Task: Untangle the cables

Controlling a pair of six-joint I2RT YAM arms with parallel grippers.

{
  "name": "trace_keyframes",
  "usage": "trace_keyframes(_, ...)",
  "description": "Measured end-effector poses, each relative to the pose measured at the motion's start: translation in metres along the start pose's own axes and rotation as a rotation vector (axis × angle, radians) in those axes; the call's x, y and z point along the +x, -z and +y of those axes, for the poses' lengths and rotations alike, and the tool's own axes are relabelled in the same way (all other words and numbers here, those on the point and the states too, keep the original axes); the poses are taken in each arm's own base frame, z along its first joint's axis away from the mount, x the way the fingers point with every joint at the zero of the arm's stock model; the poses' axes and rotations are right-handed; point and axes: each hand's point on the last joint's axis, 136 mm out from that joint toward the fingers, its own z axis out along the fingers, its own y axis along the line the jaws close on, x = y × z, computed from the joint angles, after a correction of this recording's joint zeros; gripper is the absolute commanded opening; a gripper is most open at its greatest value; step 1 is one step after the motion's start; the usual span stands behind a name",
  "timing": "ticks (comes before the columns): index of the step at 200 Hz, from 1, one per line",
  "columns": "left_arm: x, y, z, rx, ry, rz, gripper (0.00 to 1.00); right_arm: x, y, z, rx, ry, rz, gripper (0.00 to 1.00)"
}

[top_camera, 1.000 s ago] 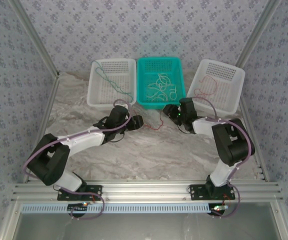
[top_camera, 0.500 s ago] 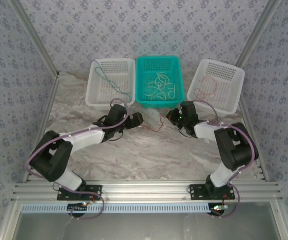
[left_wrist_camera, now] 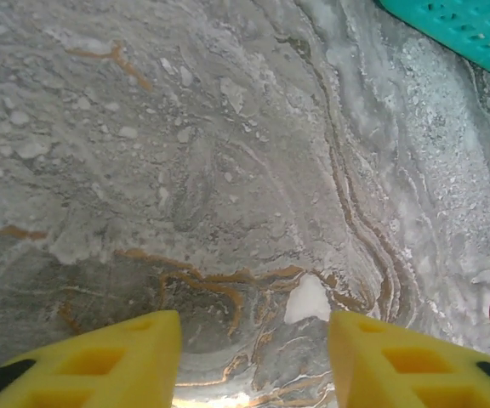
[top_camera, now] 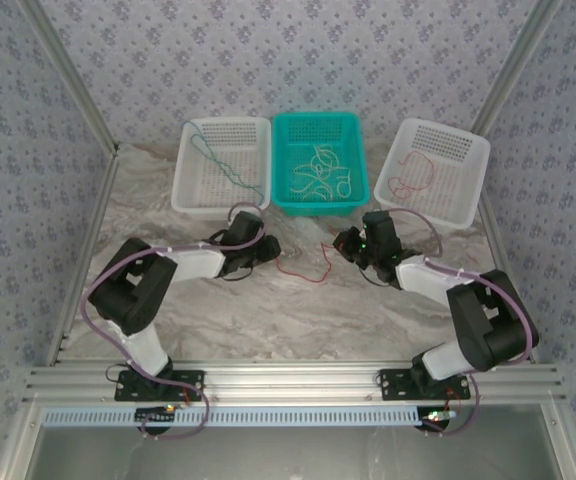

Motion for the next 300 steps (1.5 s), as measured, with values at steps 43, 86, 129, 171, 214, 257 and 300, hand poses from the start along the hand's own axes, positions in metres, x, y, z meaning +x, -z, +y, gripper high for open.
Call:
trace_keyframes(43,0.009,0.0,-0.006,0.018,0.003,0.026,0.0,-0.003,0.009,-0.005,0.027,-0.006,-0.006,0.0)
trace_keyframes(86,-0.035,0.058,0.001,0.046,0.033,-0.097,0.0,-0.063,0.066,-0.02,0.047,-0.056,-0.182,0.0)
trace_keyframes(129,-0.073,0.125,-0.012,0.127,0.023,-0.248,0.0,-0.101,0.14,-0.042,0.054,-0.129,-0.375,0.0)
trace_keyframes(171,-0.063,0.128,-0.017,0.14,0.002,-0.211,0.0,-0.097,0.17,-0.045,0.034,-0.169,-0.4,0.0)
trace_keyframes(214,-0.055,0.135,-0.032,0.207,-0.017,-0.175,0.0,-0.096,0.192,-0.044,-0.004,-0.215,-0.423,0.0)
trace_keyframes(257,-0.042,0.144,-0.084,0.306,-0.194,-0.184,0.21,-0.138,0.221,0.022,-0.058,-0.061,-0.514,0.0)
trace_keyframes(300,-0.055,0.156,-0.171,0.458,-0.351,-0.238,0.88,-0.208,0.291,0.134,-0.103,0.216,-0.744,0.0)
